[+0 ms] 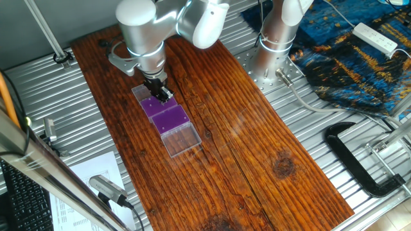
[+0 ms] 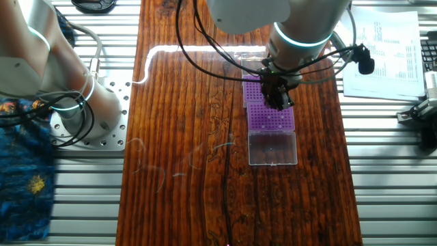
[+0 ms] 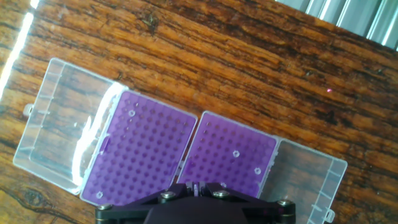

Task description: Transfer all small pipette tips from one holder to another

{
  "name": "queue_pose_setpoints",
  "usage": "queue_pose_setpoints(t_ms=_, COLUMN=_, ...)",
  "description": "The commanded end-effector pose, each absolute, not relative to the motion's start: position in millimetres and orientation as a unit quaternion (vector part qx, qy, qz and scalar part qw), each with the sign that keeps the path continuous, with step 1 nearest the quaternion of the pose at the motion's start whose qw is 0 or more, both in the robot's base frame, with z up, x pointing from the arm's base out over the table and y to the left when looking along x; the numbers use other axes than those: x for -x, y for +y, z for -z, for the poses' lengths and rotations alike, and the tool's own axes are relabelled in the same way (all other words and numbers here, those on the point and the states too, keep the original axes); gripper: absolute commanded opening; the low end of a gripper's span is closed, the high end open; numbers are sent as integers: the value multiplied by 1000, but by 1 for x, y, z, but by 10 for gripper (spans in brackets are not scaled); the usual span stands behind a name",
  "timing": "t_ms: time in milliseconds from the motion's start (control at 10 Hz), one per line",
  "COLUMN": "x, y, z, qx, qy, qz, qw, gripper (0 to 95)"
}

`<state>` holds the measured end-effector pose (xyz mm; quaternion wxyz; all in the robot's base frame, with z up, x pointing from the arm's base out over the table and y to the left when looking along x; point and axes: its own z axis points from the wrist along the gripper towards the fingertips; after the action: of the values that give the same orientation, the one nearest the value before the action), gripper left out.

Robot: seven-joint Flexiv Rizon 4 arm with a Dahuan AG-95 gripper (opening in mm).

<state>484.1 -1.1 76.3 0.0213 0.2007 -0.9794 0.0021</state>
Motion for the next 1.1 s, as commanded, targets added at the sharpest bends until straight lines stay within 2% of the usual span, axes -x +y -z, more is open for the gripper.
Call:
queue_pose_setpoints(t_ms=100, x=-482, y=-1, z=-75, qx=-202, qy=-979, qz=-3, qw=21, gripper=0)
queue_pose_setpoints(t_ms=1100, x=-483, y=-1, z=-73, qx=-203, qy=-979, qz=-6, qw=17, gripper=0)
